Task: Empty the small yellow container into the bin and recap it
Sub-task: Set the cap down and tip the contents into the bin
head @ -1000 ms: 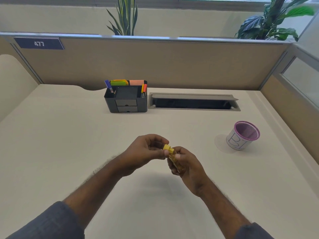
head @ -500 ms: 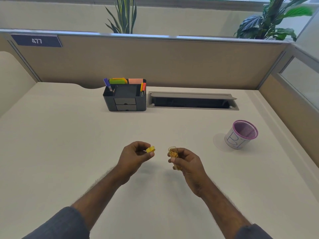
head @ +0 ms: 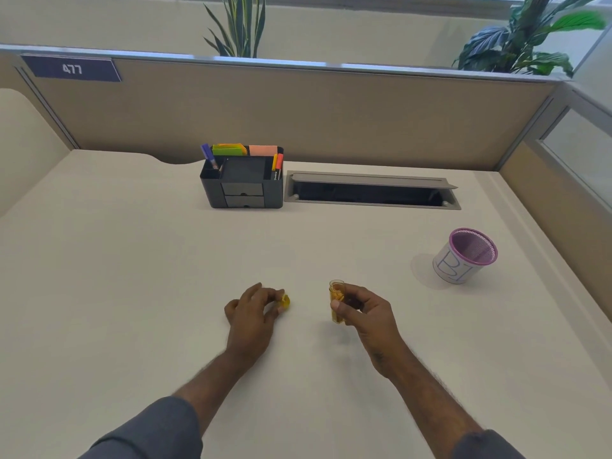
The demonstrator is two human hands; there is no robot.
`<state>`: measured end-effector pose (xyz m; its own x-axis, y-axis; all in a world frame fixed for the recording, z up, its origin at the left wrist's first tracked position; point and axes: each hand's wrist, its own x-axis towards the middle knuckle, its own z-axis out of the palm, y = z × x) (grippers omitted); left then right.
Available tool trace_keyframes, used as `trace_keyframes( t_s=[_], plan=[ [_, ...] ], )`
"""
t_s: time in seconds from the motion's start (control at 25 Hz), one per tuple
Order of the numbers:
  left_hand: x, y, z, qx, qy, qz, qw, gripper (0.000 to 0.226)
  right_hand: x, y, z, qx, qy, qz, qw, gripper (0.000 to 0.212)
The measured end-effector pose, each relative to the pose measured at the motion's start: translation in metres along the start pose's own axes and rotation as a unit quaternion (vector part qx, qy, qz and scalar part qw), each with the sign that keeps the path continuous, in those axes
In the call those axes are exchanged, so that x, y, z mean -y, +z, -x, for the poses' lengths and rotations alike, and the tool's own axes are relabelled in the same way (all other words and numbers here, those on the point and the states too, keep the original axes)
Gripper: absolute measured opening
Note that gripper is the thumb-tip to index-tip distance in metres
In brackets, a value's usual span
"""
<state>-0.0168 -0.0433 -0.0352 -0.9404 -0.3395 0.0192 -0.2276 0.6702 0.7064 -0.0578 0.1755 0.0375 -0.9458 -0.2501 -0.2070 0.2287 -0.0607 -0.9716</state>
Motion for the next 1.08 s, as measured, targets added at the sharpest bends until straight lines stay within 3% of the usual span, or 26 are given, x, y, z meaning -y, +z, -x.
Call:
trace_keyframes(
  t_s=[0.32,0.52,0.8,1.08],
  plan=[
    [0.006,0.004,0.002,0.0,0.025,-0.039,0.999,0.022,-0.001,-0.005,0.001,-0.014,-0.009,0.018,1.0,0.029],
    [-0.013,0.011,-0.004,0.031,0.068,-0.026,0.997,0.053,-0.003,-0.006,0.004,-0.024,-0.009,0.027,0.999,0.029],
    [-0.018,0.019,-0.021,-0.009,0.041,0.006,0.999,0.053,-0.002,-0.02,0.007,-0.03,-0.019,0.038,0.999,0.029],
    [-0.016,0.009,-0.019,0.01,0.056,-0.011,0.998,0.061,-0.003,-0.024,0.007,-0.041,-0.011,0.015,0.999,0.03]
  ],
)
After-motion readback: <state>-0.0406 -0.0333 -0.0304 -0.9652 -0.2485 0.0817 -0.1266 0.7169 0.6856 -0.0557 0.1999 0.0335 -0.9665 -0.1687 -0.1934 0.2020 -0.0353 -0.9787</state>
